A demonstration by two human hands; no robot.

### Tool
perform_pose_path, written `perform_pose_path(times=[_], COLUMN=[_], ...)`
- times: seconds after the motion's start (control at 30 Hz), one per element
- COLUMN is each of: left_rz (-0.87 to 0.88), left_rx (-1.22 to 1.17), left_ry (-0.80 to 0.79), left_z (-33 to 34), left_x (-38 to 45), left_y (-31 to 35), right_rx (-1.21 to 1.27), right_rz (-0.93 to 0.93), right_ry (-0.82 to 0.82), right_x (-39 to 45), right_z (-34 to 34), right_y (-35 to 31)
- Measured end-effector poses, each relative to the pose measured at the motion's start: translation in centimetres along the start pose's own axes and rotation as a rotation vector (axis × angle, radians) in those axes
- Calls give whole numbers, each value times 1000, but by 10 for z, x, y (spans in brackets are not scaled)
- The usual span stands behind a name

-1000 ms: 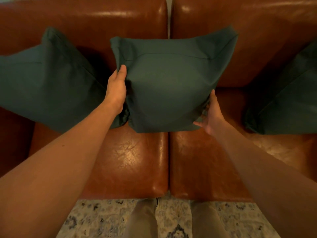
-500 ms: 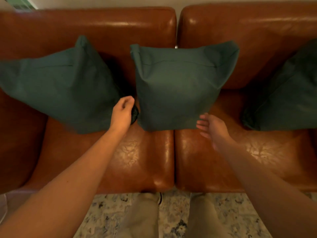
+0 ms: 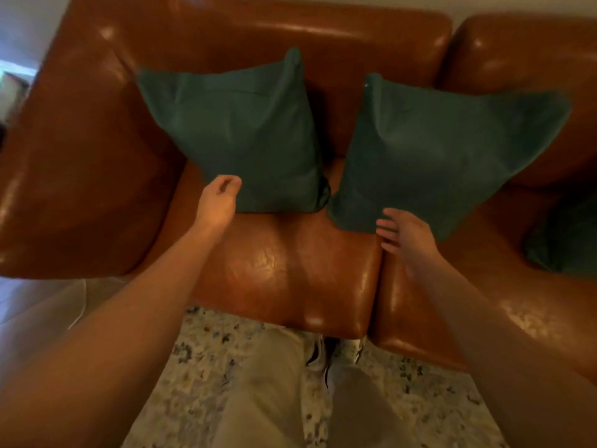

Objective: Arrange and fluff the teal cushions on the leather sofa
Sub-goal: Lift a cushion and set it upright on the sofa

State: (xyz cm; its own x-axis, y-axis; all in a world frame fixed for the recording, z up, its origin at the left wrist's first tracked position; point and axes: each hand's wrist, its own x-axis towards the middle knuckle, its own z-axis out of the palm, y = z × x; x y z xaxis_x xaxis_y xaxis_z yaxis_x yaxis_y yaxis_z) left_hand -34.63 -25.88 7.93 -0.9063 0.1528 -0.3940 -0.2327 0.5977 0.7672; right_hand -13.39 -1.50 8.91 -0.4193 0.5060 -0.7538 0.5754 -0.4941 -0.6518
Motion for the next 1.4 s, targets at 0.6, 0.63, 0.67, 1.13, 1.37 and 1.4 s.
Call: perform_pose_path(times=[0.6, 0.63, 0.67, 1.13, 1.37, 1.4], left_rz=[-89, -77, -75, -60, -88, -95], left_rx=[-440, -459, -477, -585, -533, -529], left_ry=[51, 16, -16, 42, 178, 181], left_z=[-115, -114, -114, -129, -202, -208], left_x=[195, 205, 213, 250, 300, 304], left_y=[-3, -1, 1, 14, -5, -10], right_rx=[384, 402, 412, 384, 384, 384], right_rz=[227, 230, 235, 255, 285, 280], right_ry=[114, 122, 122, 109, -29, -43], right_x=[87, 93, 99, 117, 113, 113], right_z=[220, 226, 232, 277, 359, 365], right_y=[-40, -42, -44, -55, -52, -54])
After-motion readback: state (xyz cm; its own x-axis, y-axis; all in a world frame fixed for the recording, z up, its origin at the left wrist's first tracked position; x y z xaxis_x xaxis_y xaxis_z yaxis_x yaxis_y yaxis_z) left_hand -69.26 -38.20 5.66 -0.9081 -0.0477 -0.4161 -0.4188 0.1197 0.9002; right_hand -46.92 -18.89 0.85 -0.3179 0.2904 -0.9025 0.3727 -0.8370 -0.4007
